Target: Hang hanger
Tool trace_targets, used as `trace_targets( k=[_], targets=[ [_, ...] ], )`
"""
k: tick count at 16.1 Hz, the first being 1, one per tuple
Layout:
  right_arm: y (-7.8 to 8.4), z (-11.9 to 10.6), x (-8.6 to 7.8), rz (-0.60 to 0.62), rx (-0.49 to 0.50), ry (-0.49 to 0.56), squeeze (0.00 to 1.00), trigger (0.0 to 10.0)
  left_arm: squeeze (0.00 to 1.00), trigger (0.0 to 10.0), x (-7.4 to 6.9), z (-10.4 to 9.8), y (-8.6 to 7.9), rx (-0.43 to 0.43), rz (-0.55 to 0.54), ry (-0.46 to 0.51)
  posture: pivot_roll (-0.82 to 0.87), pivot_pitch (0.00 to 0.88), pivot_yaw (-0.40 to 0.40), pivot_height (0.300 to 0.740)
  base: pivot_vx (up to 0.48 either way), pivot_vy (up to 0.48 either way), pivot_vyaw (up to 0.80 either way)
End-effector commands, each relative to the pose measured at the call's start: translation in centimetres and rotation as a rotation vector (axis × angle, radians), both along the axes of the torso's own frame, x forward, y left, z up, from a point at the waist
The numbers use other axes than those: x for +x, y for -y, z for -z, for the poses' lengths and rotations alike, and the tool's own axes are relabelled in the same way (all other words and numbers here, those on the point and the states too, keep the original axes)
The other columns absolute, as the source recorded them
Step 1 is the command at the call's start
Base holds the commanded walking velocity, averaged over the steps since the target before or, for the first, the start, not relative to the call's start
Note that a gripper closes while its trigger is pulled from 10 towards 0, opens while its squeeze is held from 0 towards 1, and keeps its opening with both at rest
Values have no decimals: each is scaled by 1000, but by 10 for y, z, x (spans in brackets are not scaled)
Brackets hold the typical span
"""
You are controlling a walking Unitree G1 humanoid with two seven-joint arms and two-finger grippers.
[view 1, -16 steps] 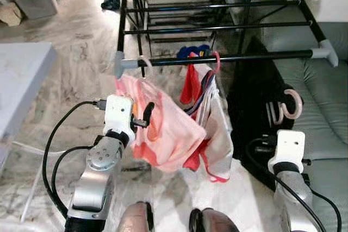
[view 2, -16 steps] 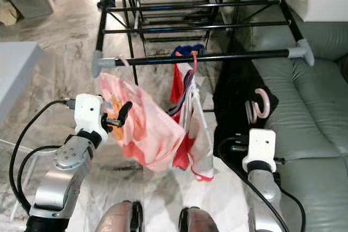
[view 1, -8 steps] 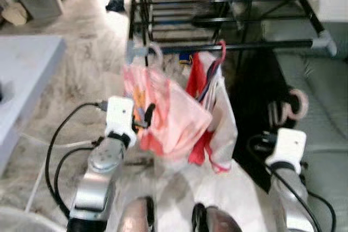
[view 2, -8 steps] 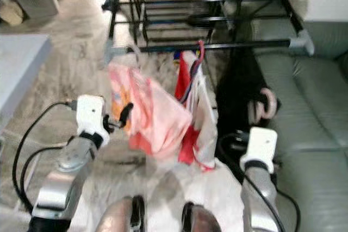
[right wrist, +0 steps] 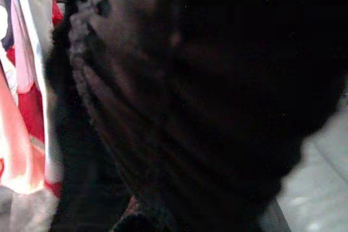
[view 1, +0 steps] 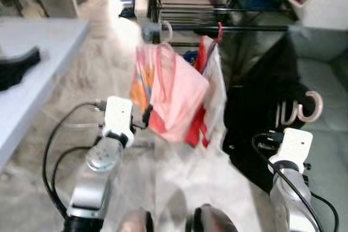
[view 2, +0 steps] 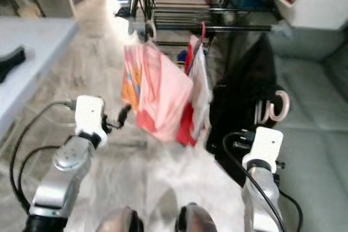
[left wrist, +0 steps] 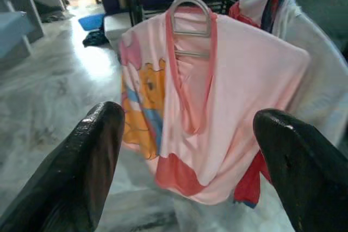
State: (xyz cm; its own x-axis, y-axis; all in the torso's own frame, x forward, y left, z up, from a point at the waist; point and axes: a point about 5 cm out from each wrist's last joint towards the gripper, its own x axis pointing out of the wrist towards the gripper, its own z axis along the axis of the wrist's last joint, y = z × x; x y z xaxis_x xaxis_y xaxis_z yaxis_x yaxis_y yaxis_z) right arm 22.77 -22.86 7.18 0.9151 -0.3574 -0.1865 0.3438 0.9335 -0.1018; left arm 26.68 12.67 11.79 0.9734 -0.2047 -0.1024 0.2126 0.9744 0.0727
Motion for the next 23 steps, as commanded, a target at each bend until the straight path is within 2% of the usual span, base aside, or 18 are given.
trace_targets(
  k=[1,5,12,16,23],
  targets=[
    [3,-9,3,13,-14,38,0,10000,0,10000,-1,1,0,7,-5,-2,-14,37,11,740,-379,0,0],
    [3,-12,1,-6,-38,49,0,10000,0,10000,-1,1,0,5,-8,3,-14,32,11,740,-84,0,0],
    [-1,-13,5,-33,-52,52,0,10000,0,10000,0,-1,-3,17,-45,27,-7,30,6,740,0,0,800],
    [-1,-14,7,-42,-49,60,0,10000,0,10000,1,-3,-5,-15,-17,44,-8,27,4,740,0,0,592],
    [-4,-16,9,-62,-54,70,0,10000,0,10000,-1,-3,-3,-29,4,48,-9,30,1,740,367,0,0]
  ],
)
